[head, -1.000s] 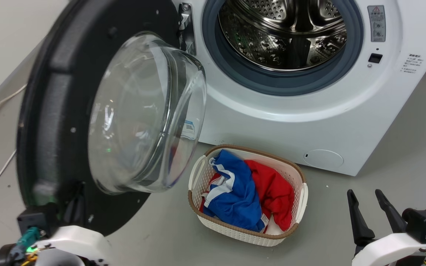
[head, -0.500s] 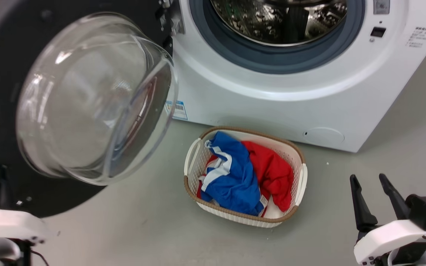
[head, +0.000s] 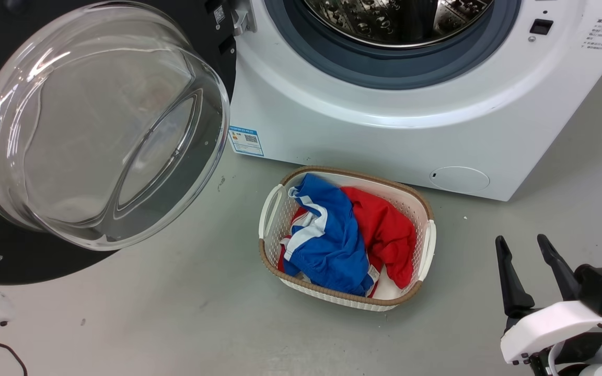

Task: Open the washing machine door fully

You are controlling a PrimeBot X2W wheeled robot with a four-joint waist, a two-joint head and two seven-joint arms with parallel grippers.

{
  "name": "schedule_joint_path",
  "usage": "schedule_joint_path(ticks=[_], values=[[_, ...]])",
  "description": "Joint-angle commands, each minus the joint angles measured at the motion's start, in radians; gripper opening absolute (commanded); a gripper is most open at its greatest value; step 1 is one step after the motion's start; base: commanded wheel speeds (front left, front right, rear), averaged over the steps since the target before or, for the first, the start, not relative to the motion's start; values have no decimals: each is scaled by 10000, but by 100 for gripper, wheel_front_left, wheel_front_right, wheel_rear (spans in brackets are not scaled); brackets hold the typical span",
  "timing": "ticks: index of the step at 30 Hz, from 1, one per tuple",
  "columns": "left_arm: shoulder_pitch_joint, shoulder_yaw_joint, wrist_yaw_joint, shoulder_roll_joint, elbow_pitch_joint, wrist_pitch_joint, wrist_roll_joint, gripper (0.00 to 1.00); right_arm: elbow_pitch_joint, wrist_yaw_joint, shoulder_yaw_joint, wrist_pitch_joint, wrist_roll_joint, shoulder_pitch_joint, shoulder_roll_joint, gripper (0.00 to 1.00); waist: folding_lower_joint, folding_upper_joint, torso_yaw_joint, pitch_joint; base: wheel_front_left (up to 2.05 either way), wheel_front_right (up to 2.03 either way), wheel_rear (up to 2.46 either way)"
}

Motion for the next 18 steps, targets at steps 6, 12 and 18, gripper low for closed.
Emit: schedule_joint_path(ticks=[6,12,18], values=[[186,-214,96,-268,169,-269,86,0,135,1,-11,-76,24,8,-17,100,-1,0,-23,-332,0,0,0],[1020,-610,381,-656,-488,-357,379,0,332,1,7,-191,169,307,-2,100,-1,0,52,-988,0,0,0],[2020,-1393,715,-953,-1689,89,802,0,571,1,37,-317,427,697,8,100,-1,0,231,-1736,0,0,0]])
